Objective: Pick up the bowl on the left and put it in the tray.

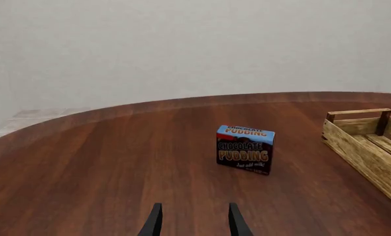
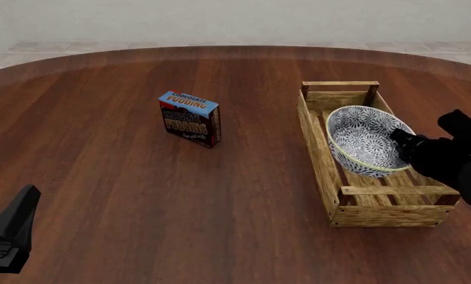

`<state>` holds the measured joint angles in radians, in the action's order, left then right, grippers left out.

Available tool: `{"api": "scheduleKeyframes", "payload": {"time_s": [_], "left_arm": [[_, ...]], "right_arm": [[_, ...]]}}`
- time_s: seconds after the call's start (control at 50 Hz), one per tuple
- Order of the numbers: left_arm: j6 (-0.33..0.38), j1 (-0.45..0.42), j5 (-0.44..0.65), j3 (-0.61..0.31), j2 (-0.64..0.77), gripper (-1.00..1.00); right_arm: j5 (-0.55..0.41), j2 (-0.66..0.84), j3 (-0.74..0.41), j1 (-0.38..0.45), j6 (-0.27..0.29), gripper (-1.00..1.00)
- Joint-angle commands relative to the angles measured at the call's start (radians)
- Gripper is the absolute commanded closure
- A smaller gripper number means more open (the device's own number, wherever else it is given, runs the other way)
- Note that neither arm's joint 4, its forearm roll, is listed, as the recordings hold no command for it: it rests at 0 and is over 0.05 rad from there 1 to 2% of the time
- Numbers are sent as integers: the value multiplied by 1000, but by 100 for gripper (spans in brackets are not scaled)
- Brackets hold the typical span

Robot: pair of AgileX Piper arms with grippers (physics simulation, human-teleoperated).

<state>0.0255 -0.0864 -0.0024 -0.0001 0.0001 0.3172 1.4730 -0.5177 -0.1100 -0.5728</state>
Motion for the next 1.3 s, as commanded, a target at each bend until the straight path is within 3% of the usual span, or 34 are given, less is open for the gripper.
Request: {"api": "scheduleKeyframes", "payload": {"time_s": [0.02,1.3], "left_arm": [[1,0,1,0,0,-100],[1,2,-3,0,0,-100]], "right_arm": [[4,3,-8,-2,-8,100],[46,70,-19,-11,-19,100]]}}
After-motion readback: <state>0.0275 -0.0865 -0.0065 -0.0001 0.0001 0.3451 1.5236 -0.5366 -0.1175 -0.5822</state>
